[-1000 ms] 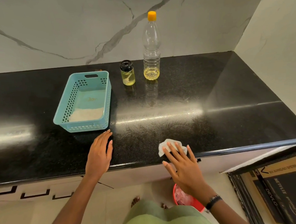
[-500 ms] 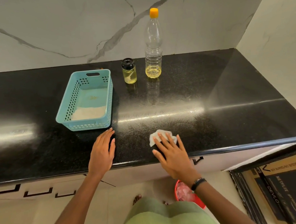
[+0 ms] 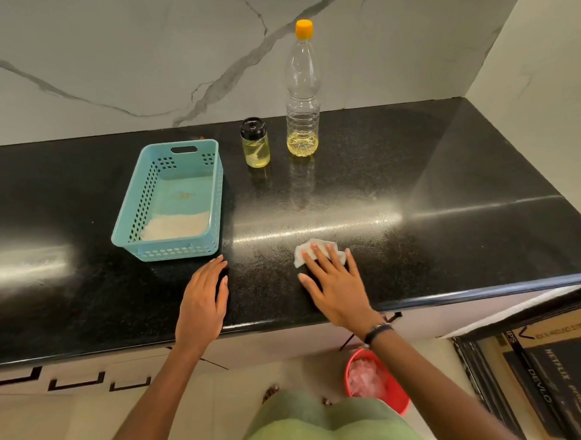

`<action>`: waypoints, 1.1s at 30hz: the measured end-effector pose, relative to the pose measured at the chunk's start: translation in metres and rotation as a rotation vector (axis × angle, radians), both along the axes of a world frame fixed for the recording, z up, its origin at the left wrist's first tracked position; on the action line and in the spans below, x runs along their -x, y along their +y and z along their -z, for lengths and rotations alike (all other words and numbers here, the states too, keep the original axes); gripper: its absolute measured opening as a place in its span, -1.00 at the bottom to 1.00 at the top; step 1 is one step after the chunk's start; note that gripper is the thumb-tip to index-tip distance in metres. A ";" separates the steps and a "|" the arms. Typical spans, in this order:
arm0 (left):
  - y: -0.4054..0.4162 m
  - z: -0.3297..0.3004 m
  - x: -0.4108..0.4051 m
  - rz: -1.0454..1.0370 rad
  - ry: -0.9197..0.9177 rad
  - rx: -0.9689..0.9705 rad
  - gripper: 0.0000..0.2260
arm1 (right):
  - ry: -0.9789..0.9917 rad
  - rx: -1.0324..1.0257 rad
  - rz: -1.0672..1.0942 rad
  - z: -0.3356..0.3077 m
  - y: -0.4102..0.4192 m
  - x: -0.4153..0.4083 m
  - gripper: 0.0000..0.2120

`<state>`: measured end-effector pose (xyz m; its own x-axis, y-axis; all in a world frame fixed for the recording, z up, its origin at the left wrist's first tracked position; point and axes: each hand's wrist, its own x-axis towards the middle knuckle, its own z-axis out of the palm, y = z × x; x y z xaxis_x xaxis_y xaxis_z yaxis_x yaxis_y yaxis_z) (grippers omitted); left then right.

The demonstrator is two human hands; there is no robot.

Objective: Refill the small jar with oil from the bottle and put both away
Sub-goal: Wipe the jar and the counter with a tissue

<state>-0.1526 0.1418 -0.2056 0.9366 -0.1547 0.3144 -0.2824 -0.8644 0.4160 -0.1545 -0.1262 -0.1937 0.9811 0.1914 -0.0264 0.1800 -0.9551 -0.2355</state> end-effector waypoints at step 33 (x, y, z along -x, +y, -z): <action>0.001 0.001 0.000 -0.006 0.013 0.030 -0.66 | 0.015 0.068 -0.096 -0.005 -0.028 -0.004 -0.43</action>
